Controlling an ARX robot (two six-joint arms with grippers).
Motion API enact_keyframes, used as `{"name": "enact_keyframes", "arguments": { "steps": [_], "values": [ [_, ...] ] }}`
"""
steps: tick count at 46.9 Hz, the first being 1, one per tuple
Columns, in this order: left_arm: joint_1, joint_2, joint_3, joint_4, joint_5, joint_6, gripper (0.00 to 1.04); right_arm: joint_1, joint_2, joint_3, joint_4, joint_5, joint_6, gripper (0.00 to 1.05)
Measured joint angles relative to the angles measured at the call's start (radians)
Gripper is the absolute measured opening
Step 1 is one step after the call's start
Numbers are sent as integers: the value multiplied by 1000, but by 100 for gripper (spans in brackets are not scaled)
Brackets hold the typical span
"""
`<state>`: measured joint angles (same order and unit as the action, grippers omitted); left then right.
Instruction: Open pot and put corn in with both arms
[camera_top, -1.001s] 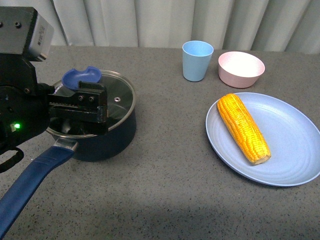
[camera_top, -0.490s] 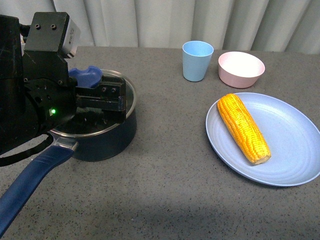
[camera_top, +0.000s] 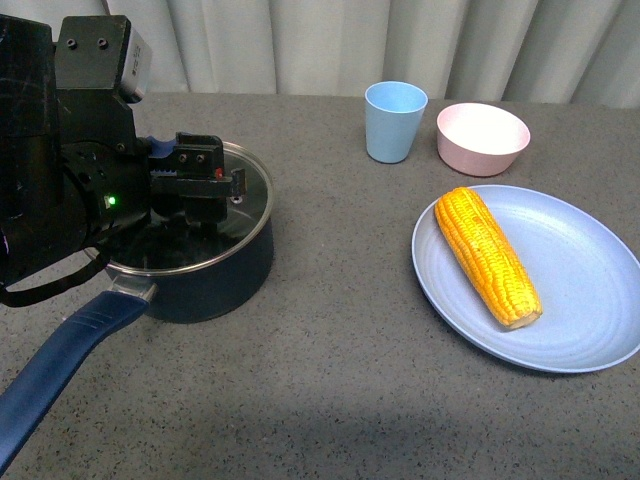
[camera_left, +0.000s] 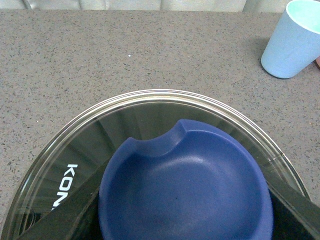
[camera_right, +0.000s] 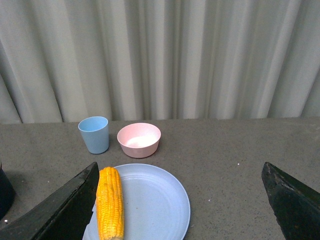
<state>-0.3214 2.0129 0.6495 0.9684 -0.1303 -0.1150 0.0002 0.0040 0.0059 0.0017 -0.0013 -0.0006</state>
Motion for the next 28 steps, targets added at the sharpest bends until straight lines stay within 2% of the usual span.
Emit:
{"name": "enact_keyframes", "arguments": {
  "steps": [1, 4, 22, 28],
  "values": [
    [1, 0, 0, 0, 0, 0, 63, 0, 0, 0, 0, 0, 0, 95],
    [0, 0, 0, 1, 0, 0, 62, 0, 0, 0, 0, 0, 0, 95],
    [1, -80, -16, -20, 19, -48, 61, 0, 0, 0, 0, 0, 0, 95],
    [39, -180, -1, -56, 18, -67, 61, 0, 0, 0, 0, 0, 0, 95]
  ]
}}
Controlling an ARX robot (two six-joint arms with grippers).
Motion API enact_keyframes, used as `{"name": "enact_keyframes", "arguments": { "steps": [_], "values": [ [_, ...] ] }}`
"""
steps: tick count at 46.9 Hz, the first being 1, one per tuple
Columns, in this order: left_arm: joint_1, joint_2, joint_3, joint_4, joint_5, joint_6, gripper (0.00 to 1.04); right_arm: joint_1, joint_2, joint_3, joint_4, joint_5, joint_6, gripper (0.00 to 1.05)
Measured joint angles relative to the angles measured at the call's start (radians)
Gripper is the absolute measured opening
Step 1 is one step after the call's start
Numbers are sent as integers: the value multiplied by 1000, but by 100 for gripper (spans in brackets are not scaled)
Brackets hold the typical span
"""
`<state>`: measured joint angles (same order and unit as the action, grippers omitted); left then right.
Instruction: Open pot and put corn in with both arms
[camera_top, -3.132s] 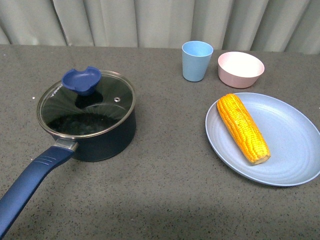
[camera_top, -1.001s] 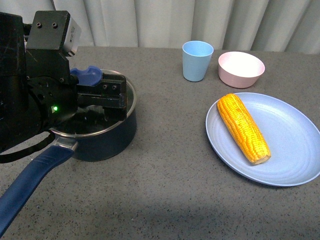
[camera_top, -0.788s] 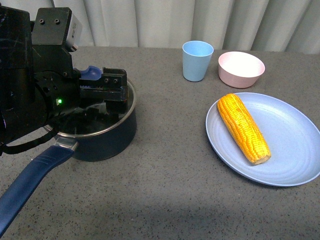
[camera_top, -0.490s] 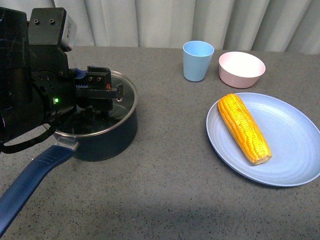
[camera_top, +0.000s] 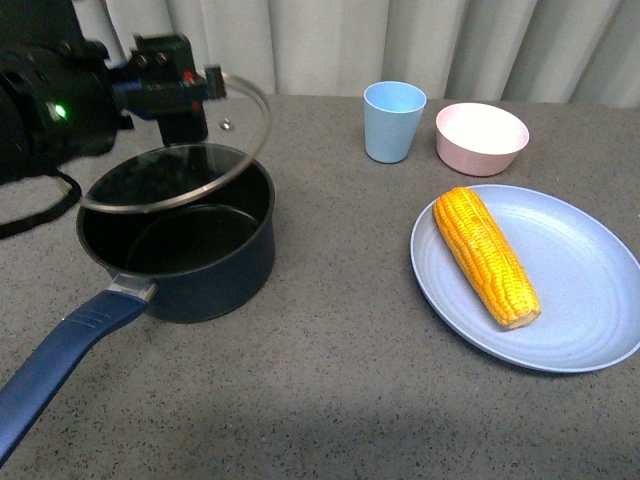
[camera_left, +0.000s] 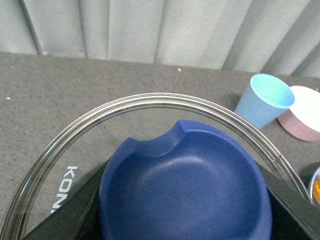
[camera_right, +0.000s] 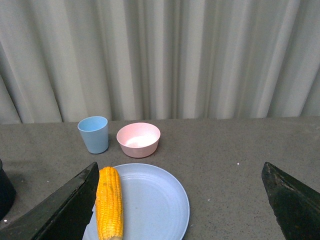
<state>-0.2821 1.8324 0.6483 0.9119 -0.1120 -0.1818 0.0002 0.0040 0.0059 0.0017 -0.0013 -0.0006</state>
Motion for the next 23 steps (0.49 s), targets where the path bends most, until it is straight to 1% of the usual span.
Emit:
{"name": "enact_keyframes", "arguments": {
  "steps": [4, 10, 18, 23],
  "values": [
    [61, -34, 27, -41, 13, 1, 61, 0, 0, 0, 0, 0, 0, 95],
    [186, -22, 51, -68, 37, -4, 61, 0, 0, 0, 0, 0, 0, 95],
    [352, 42, 51, -16, 29, -31, 61, 0, 0, 0, 0, 0, 0, 95],
    [420, 105, 42, 37, 41, -33, 61, 0, 0, 0, 0, 0, 0, 95]
  ]
}}
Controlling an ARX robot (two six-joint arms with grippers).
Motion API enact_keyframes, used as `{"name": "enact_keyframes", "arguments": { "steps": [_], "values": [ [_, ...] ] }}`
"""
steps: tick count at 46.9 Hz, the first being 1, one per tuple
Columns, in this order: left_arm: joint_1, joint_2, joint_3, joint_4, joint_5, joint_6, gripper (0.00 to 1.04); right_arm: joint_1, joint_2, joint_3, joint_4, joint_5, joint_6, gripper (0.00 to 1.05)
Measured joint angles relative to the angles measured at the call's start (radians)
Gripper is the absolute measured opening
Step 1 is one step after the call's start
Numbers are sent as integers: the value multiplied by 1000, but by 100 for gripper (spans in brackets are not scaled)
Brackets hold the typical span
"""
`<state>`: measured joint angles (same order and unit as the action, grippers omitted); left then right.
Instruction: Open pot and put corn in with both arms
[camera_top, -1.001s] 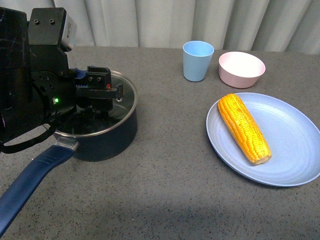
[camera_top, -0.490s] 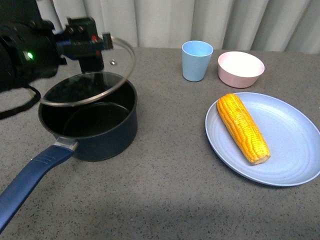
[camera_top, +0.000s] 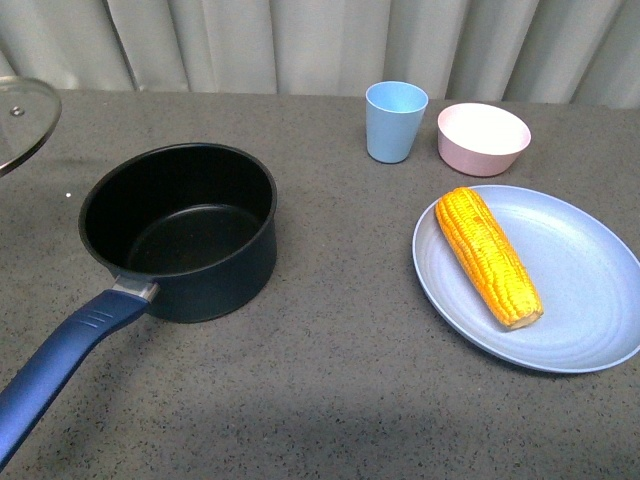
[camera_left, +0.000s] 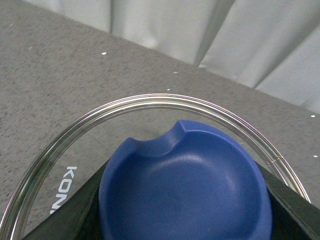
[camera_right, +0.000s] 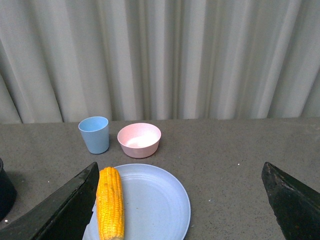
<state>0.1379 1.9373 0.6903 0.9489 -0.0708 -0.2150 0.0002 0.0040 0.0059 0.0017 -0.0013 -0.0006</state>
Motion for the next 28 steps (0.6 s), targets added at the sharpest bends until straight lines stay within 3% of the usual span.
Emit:
{"name": "enact_keyframes", "arguments": {
  "steps": [11, 28],
  "values": [
    [64, 158, -25, 85, -4, 7, 61, 0, 0, 0, 0, 0, 0, 95],
    [78, 326, 8, 154, -30, 2, 61, 0, 0, 0, 0, 0, 0, 95]
  ]
}}
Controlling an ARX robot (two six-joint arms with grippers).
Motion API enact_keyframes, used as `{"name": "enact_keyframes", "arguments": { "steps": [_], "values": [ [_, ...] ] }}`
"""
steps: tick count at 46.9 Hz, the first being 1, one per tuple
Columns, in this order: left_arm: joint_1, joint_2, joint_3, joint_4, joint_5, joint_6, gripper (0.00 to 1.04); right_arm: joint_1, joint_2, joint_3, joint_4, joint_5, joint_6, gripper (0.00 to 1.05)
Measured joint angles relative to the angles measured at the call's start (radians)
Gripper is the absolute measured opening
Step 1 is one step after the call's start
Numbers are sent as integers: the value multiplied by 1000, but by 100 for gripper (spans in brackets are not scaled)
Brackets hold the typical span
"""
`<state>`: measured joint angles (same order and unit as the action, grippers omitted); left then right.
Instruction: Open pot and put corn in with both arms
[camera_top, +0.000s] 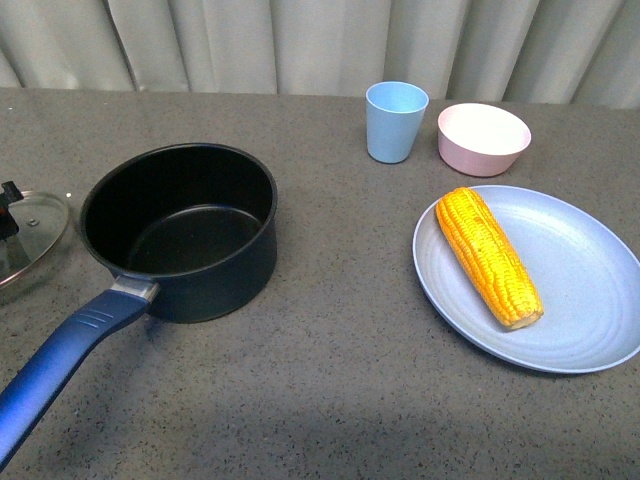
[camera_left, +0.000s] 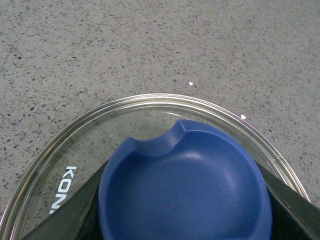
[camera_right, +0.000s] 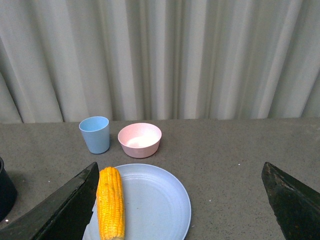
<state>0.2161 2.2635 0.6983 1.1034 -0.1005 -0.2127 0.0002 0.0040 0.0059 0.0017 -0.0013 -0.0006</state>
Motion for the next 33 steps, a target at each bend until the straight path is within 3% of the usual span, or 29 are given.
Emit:
{"name": "enact_keyframes", "arguments": {
  "steps": [7, 21, 33],
  "values": [
    [10, 6, 0, 12, -11, -17, 61, 0, 0, 0, 0, 0, 0, 95],
    [7, -78, -48, 2, -4, -35, 100, 0, 0, 0, 0, 0, 0, 95],
    [-26, -312, -139, -35, -25, -6, 98, 0, 0, 0, 0, 0, 0, 95]
  ]
}}
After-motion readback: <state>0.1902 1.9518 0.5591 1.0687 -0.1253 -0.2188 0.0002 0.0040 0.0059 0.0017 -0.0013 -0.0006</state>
